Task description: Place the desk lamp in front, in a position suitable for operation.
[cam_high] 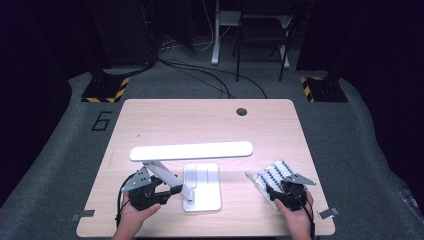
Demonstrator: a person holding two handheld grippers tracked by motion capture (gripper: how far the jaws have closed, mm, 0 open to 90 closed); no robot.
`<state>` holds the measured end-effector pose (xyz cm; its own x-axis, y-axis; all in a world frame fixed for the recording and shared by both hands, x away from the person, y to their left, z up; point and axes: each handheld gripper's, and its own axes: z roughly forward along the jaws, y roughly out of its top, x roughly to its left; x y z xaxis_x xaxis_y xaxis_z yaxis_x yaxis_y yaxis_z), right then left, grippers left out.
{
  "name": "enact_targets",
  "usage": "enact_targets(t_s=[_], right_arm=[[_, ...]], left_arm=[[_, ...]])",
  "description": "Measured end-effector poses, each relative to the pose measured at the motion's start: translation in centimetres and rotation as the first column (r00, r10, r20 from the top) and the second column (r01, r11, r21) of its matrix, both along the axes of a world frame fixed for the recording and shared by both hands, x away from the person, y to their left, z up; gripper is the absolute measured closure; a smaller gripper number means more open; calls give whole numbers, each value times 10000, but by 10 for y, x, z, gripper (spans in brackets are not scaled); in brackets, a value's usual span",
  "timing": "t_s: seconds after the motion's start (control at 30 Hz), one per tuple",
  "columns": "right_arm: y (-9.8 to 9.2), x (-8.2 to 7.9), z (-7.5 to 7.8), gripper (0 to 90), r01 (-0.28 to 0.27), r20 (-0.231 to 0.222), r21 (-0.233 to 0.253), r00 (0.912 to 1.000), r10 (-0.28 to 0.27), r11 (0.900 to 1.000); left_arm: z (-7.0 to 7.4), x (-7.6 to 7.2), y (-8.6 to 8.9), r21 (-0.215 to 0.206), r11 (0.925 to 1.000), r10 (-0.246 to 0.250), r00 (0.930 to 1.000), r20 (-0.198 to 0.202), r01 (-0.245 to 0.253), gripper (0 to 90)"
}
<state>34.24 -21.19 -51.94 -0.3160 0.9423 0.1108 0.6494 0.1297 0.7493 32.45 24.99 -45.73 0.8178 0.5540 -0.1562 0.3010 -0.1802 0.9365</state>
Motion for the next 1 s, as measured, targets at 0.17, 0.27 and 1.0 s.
enact_targets(t_s=[0.17,0.27,1.0], right_arm=[[9,-7,0,357,-215,-14,44,9998,215,9998],[14,-10,1,360,-364,-114,131,9993,366,9992],[4,1,4,158,-389,209,-340,9990,397,9987]], left_arm=[[0,0,0,5,10000,-2,10000,2,2,552],[0,0,0,-2,10000,3,10000,-2,-3,552],[0,-1,1,127,9999,-56,10000,49,55,548]])
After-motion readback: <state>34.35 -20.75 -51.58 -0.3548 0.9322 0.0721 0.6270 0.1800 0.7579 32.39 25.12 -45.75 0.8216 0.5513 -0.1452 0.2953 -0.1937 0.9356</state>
